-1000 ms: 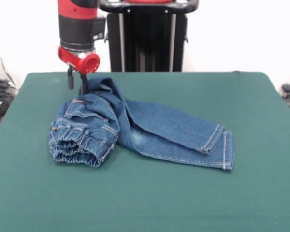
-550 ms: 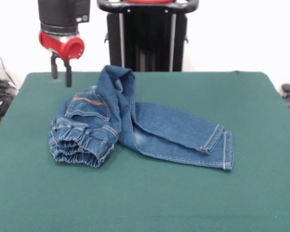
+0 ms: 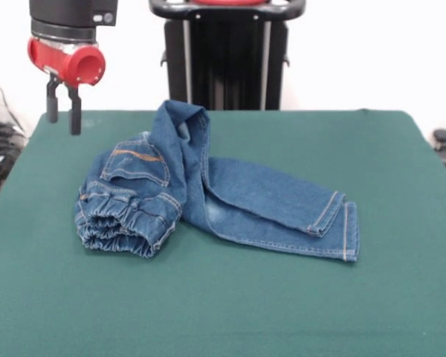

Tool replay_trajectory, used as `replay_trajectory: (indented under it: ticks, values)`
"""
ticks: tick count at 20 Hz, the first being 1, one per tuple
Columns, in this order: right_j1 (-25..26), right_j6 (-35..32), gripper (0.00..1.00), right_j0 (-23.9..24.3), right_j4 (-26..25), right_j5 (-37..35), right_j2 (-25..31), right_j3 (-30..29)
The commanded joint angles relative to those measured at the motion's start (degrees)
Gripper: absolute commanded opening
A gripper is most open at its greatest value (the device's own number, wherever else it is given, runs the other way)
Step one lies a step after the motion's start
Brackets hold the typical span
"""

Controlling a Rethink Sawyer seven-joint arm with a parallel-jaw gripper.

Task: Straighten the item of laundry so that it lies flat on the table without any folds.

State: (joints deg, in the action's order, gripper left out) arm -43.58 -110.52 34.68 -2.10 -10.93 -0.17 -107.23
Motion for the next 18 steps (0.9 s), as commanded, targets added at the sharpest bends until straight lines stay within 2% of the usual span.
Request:
replay_trajectory:
  ticks: [1, 8, 18]
  values:
    - [4.52, -2.74, 1.0, -2.85, -0.94, -1.98, 7.48, 4.08]
    - [10.94, -6.82, 1.0, -5.68, -0.14, 5.63, 6.5, 6.94]
    - [12.1, -9.33, 1.0, -9.31, 2.05, 6.95, 3.65, 7.59]
